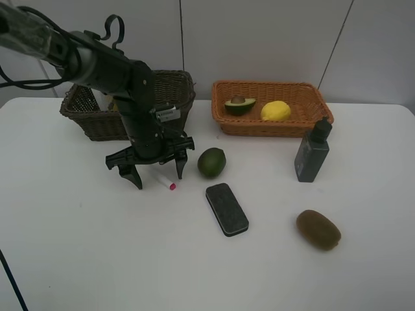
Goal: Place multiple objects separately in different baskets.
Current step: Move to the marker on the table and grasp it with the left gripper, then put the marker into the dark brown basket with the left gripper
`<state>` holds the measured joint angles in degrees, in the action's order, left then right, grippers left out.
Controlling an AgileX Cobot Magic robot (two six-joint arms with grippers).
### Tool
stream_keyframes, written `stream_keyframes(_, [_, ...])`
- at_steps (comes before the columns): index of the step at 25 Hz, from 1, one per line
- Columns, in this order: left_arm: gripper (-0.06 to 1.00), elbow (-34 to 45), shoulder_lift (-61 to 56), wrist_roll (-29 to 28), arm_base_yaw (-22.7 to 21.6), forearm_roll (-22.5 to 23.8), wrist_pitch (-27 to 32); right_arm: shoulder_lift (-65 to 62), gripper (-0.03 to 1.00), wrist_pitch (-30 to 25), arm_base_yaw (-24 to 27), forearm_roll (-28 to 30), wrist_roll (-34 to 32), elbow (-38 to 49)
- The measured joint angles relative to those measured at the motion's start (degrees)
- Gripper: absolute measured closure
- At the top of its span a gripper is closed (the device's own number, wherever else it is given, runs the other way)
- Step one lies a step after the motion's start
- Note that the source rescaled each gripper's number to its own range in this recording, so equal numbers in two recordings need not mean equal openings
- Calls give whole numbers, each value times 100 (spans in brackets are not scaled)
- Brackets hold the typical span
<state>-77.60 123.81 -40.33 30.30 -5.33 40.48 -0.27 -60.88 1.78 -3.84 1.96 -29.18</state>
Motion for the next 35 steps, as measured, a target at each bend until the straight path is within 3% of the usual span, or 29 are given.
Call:
stream_keyframes(5, [-4, 0, 64, 0, 0, 40, 52, 0, -3, 0, 0, 0, 0, 0])
stream_keyframes(7, [4, 0, 64, 0, 0, 78, 83, 0, -3, 0, 0, 0, 0, 0])
stream_keyframes(9, [21, 0, 66, 0, 0, 106, 126, 0, -3, 0, 0, 0, 0, 0])
stream_keyframes(14, [78, 0, 78, 0, 0, 113, 264, 0, -3, 0, 0, 0, 0, 0])
stream_keyframes(16, [92, 0, 71, 30, 0, 113, 362, 0, -3, 0, 0, 0, 0, 0])
stream_keyframes(23, [94, 0, -593, 659, 30, 0, 835, 0, -3, 0, 0, 0, 0, 0])
stream_keyframes(29, [94, -5, -1916, 1228, 518, 21, 1112, 0, -3, 0, 0, 0, 0, 0])
stream_keyframes(32, [94, -5, -2448, 1610, 626, 249, 566, 0, -3, 0, 0, 0, 0, 0])
stream_keyframes(35, [94, -5, -2634, 1773, 338, 699, -333, 0, -3, 0, 0, 0, 0, 0])
